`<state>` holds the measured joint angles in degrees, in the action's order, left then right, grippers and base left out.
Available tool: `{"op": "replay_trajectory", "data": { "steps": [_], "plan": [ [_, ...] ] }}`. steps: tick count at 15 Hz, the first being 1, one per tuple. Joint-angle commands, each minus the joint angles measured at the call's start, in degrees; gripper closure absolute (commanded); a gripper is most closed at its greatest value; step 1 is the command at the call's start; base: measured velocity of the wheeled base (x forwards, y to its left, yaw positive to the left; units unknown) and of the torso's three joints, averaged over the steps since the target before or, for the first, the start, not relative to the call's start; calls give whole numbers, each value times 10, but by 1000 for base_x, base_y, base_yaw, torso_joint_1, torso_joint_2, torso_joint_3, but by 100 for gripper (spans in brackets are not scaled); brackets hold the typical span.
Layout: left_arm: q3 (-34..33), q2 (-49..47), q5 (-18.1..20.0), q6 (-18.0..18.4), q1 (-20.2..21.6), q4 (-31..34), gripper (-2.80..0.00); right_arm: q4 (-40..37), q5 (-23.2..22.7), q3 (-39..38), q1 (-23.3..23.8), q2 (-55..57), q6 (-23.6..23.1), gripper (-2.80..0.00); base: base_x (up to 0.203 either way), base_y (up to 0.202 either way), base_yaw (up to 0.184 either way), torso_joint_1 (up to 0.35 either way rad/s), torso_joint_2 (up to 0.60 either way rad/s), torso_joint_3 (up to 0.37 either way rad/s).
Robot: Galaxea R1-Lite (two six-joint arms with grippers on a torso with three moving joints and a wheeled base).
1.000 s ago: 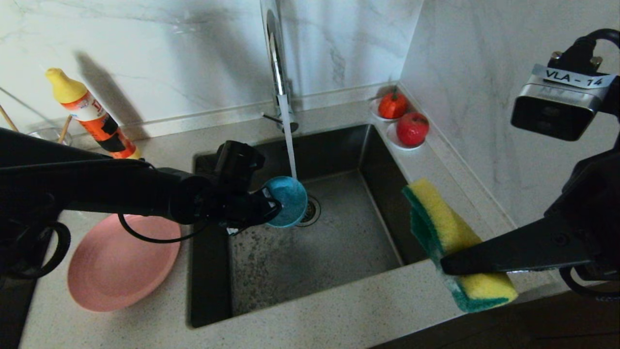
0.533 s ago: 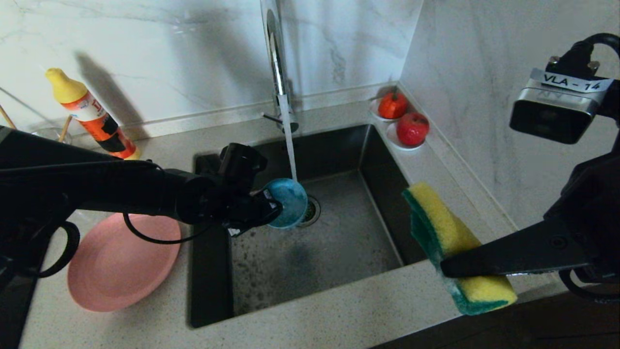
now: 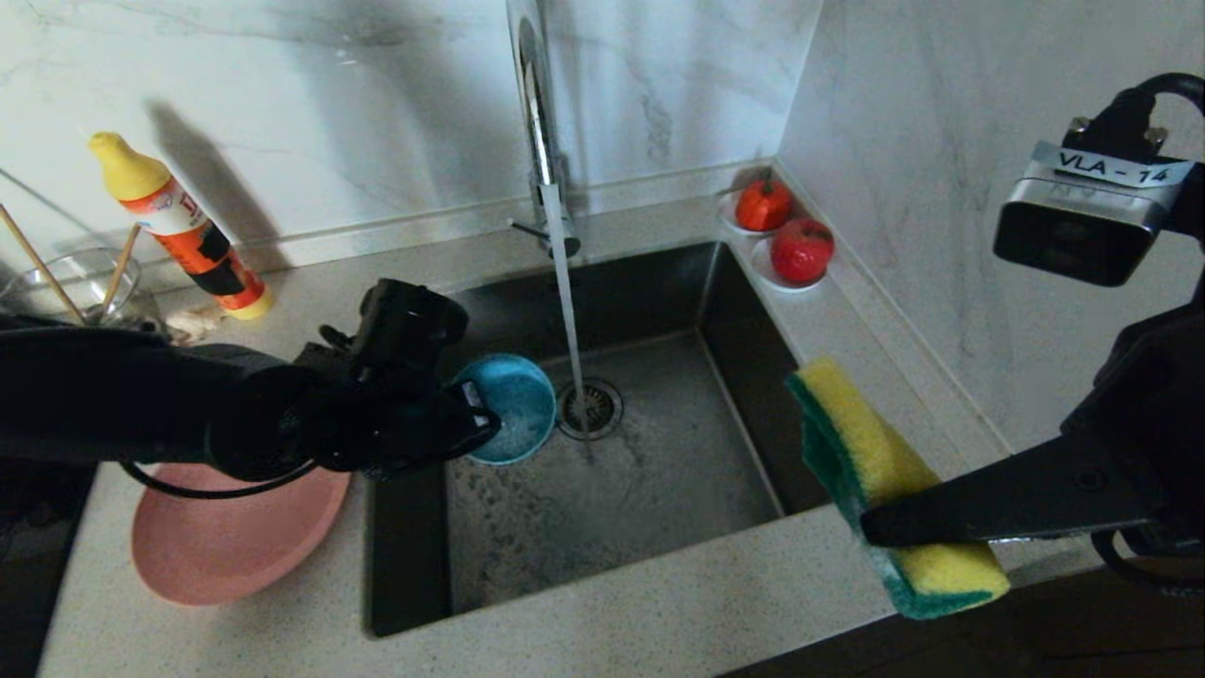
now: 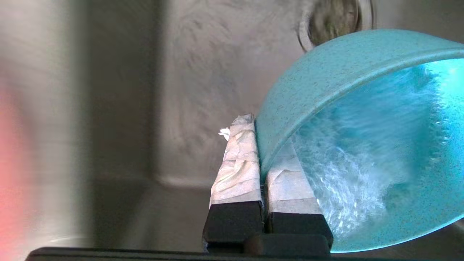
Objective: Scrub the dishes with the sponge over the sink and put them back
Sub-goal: Rinse the bowl
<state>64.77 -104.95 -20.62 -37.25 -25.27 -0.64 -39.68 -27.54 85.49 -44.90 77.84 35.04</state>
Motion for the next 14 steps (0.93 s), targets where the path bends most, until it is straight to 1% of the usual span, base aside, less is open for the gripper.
{"op": "replay_trajectory", "data": {
  "steps": [1, 2, 3, 4, 6, 9, 11, 14],
  "plan": [
    [-63, 87, -28, 58, -2, -45, 0, -2, 1, -7, 6, -7, 2, 0, 0, 0, 0, 0, 0, 0],
    [-93, 110, -39, 102, -4, -76, 0, -3, 3, -10, 16, -9, 3, 0, 0, 0, 0, 0, 0, 0],
    [-121, 125, -65, 151, -7, -123, 0, -5, 3, -10, 22, -12, 3, 0, 0, 0, 0, 0, 0, 0],
    [-141, 131, -92, 192, -8, -174, 0, -7, 3, -10, 23, -14, 3, 0, 0, 0, 0, 0, 0, 0],
    [-176, 130, -115, 264, -9, -276, 0, -8, 3, -11, 24, -15, 3, 0, 0, 0, 0, 0, 0, 0],
    [-227, 122, -129, 371, -9, -438, 0, -7, 3, -10, 24, -15, 3, 0, 0, 0, 0, 0, 0, 0],
    [-257, 106, -131, 436, -9, -542, 0, -7, 3, -11, 24, -16, 3, 0, 0, 0, 0, 0, 0, 0],
    [-285, 74, -129, 530, -8, -676, 0, -6, 3, -14, 24, -16, 2, 0, 0, 0, 0, 0, 0, 0]
  ]
}}
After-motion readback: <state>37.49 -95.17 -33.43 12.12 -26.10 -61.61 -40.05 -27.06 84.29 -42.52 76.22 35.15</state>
